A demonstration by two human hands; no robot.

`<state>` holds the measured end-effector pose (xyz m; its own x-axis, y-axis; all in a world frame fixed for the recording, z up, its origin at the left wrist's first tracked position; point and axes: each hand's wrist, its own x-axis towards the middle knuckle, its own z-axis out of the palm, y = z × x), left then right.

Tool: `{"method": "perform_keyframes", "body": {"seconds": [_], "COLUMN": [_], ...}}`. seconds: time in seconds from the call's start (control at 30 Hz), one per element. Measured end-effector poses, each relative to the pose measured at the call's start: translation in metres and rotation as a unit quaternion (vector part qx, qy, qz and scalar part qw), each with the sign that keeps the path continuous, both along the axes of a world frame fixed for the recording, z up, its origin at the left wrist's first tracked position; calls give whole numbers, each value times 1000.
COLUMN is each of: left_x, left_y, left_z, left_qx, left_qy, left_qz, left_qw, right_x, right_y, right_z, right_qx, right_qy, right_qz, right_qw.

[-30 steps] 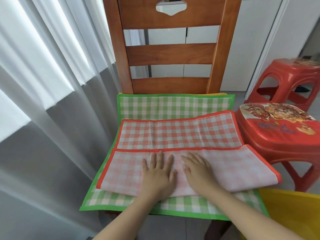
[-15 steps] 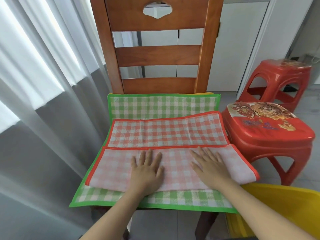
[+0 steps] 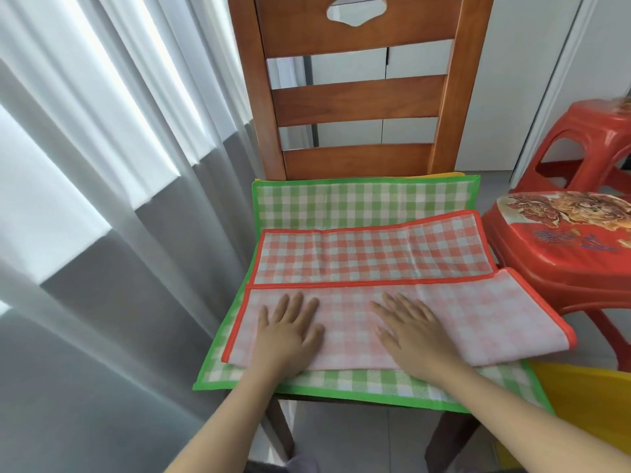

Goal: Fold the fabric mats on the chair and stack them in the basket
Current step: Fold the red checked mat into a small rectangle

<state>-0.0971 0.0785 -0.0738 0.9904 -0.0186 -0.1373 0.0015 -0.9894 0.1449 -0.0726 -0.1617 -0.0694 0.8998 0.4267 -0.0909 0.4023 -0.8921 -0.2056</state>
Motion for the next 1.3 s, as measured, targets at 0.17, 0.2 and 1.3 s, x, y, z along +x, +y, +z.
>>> {"method": "perform_keyframes", "body": {"seconds": [0.17, 0.2, 1.3], "left_x": [-4, -4, 225], "left_y": [25, 23, -41], "left_z": [1, 2, 44], "left_qx": [0, -2, -177], "left_qy": [7, 5, -249], "left_qz": [-18, -13, 47], "left_qw": [1000, 1000, 951], "right_x": [6, 10, 58], "right_y": [0, 0, 4], "right_z": [4, 6, -13], "right_qx": [-2, 7, 136], "right_qy": [13, 15, -128], "right_qz": [-14, -15, -51], "right_qw": [1000, 1000, 981]}}
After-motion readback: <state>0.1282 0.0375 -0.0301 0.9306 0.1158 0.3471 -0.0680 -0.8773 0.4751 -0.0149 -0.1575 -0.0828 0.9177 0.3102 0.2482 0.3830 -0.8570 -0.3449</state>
